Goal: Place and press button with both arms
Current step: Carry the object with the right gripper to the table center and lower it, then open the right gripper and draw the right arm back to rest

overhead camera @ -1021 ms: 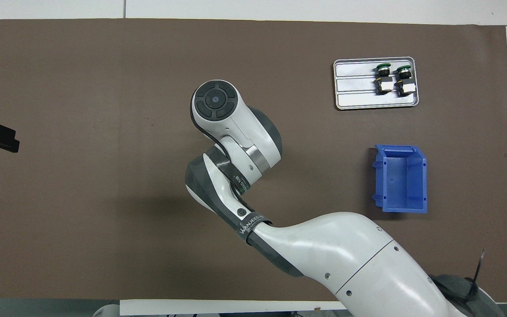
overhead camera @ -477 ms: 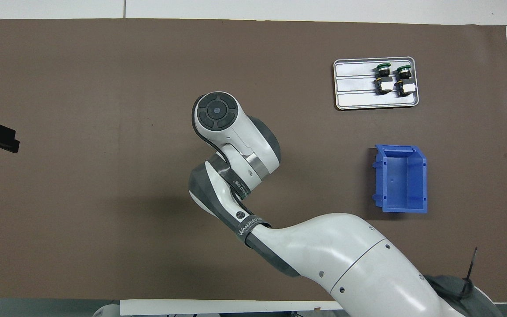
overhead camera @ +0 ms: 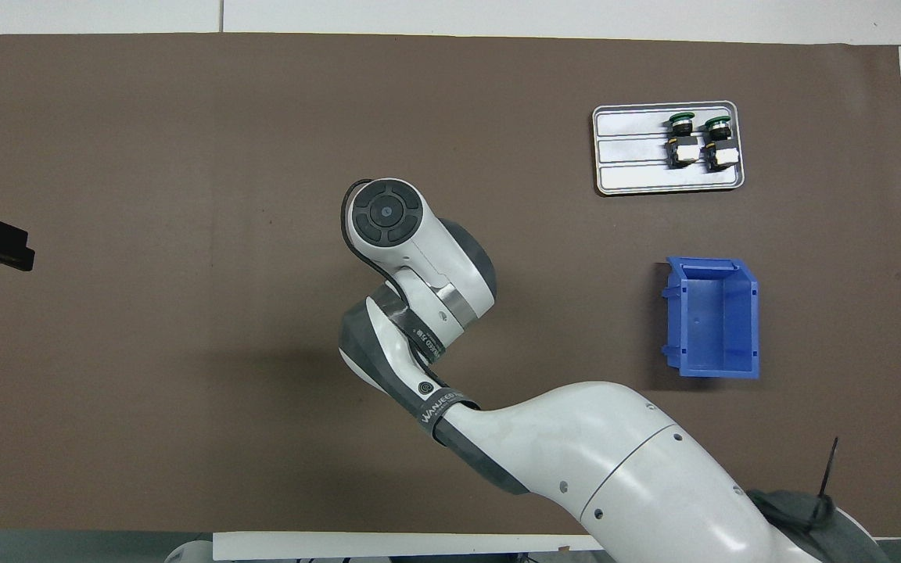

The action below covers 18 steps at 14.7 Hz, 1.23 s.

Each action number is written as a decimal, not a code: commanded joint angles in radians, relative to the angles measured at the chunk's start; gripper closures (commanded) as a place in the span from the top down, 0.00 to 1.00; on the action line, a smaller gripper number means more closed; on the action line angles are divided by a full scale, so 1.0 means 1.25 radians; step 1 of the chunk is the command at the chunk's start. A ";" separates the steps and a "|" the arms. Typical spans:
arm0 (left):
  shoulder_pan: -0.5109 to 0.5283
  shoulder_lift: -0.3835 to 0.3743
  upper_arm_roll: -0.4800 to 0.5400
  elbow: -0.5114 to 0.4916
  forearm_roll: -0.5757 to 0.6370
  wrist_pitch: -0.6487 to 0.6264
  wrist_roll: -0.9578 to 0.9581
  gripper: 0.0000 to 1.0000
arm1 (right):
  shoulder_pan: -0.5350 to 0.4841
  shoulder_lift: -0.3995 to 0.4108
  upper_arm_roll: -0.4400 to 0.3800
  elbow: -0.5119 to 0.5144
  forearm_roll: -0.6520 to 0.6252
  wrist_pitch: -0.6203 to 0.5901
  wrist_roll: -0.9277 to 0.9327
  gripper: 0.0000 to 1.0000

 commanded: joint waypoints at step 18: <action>-0.018 -0.044 0.004 -0.062 0.008 0.009 -0.038 1.00 | -0.399 -0.426 -0.002 0.006 0.016 -0.545 -1.112 0.98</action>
